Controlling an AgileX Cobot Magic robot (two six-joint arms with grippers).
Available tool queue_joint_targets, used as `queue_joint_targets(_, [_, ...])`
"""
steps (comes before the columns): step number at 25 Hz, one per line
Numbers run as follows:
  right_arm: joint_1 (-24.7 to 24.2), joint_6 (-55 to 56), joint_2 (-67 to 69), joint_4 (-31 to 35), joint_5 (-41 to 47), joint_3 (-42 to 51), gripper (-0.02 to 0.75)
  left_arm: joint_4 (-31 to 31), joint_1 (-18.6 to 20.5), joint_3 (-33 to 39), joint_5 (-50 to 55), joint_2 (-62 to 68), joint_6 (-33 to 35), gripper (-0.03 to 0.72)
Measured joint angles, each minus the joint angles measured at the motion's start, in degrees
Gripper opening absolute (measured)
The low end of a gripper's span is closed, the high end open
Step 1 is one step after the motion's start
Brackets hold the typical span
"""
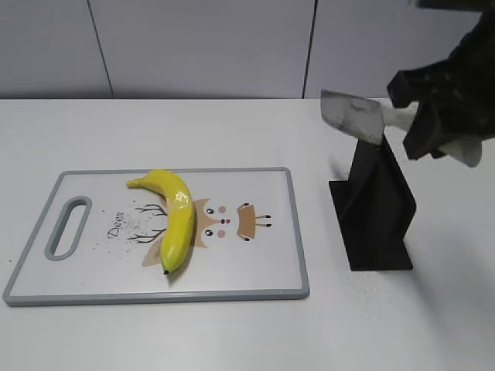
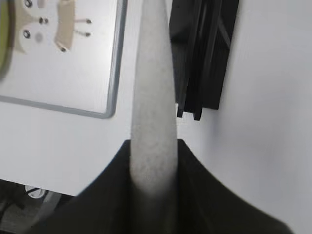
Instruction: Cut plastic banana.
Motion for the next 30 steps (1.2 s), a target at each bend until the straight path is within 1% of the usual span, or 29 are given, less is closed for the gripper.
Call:
queue_joint_targets(5, [0.0,-0.4,-1.4,-0.1,-2.7,-3.7,0.164,0.0,0.0,0.0,0.0,0.0,0.0,0.456])
queue_joint_targets(7, [0.0,-2.5,-1.4,0.1,-4.7,-4.0,0.164,0.0,0.0,0.0,0.0,0.0,0.0,0.456])
queue_joint_targets(9, [0.0,-7.4,-1.4,0.7,-6.8,-4.0,0.164,0.0,0.0,0.0,-0.1,0.0,0.0,0.456])
queue_joint_targets(12, [0.0,-18.4,-1.1,0.9,-9.4,-4.1,0.164,0.0,0.0,-0.4,-1.4,0.1,0.0,0.459])
queue_joint_targets(14, [0.0,-24.8,-0.2,0.9,-10.5,-4.1,0.164,0.0,0.0,-1.1,-3.3,1.4,0.0,0.483])
queue_joint_targets(17, [0.0,-32.5,2.2,1.1,-12.3,-4.1,0.164,0.0,0.0,-1.9,-8.8,5.9,0.0,0.571])
queue_joint_targets(19, [0.0,-37.0,4.3,1.4,-13.1,-4.1,0.164,0.0,0.0,-1.9,-12.6,9.9,0.0,0.613])
queue_joint_targets(21, [0.0,-43.0,6.4,2.6,-13.3,-4.1,0.164,-0.3,0.0,-1.9,-17.2,14.6,0.6,0.628])
queue_joint_targets(23, [0.0,-51.0,8.2,5.6,-13.5,-4.1,0.164,-2.2,0.0,-2.4,-21.7,20.3,3.8,0.633])
queue_joint_targets(26, [0.0,-62.7,10.5,11.9,-13.8,-4.1,0.164,-7.9,0.0,-4.5,-27.4,29.1,11.2,0.634])
queue_joint_targets(28, [0.0,-68.2,12.1,15.9,-13.8,-4.5,0.164,-12.5,0.0,-6.9,-29.1,35.3,17.9,0.634])
queue_joint_targets(30, [0.0,-72.7,13.8,19.5,-13.8,-5.2,0.164,-16.4,0.0,-10.4,-28.7,42.2,24.9,0.634])
